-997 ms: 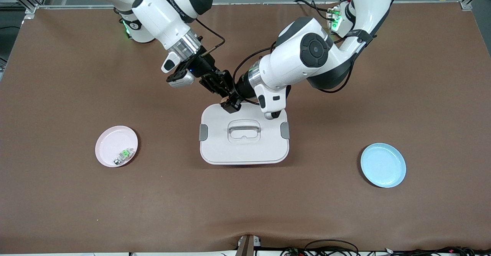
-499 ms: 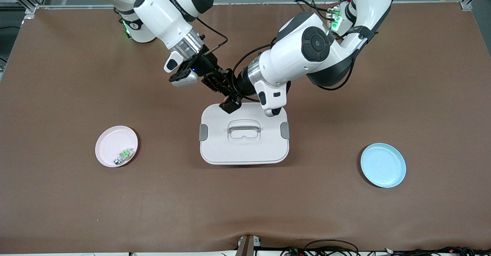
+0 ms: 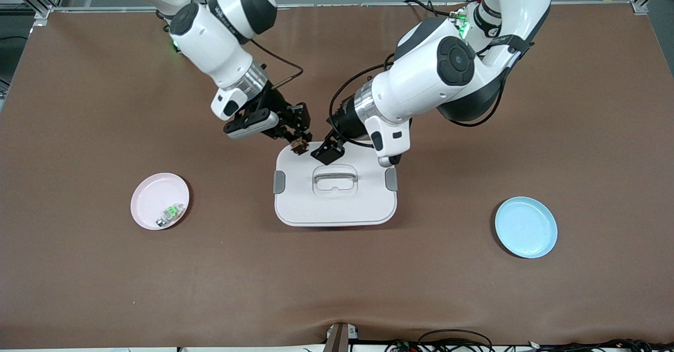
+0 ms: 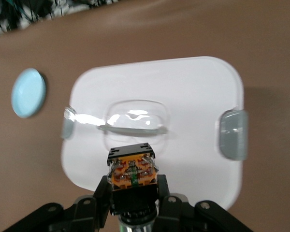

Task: Transfer orange switch to right arm and place
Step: 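Carry the switch to the white plate while the left gripper withdraws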

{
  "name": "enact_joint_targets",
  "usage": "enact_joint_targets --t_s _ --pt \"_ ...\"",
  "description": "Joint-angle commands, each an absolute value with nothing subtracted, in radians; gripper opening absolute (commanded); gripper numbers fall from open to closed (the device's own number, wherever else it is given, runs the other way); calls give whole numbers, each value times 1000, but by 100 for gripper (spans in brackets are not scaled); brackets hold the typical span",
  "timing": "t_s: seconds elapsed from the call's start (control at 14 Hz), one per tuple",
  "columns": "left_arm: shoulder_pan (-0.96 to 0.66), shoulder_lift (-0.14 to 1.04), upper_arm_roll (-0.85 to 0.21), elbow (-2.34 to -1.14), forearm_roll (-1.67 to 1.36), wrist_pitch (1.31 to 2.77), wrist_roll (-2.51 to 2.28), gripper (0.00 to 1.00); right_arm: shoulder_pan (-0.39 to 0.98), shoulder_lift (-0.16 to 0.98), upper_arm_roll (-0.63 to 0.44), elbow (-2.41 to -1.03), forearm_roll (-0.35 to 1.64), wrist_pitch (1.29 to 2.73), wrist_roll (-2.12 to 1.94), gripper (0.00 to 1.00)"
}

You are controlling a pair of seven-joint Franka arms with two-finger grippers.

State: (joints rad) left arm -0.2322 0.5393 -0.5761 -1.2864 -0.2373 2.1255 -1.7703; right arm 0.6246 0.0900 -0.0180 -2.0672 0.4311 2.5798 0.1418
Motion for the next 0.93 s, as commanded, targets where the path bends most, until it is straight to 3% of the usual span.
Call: enact_joint_targets --t_s 0.0,0.28,0.85 --pt "-226 512 -563 -1296 -201 2123 -1775 100 526 66 -14 -2060 321 2420 -120 0" --pt "-216 499 -557 -1296 -89 2112 -1781 100 390 52 -14 -2060 184 2263 -410 0" --pt "-173 462 -497 -1304 193 2076 -1769 100 65 60 -14 -2101 107 2224 -1251 0"
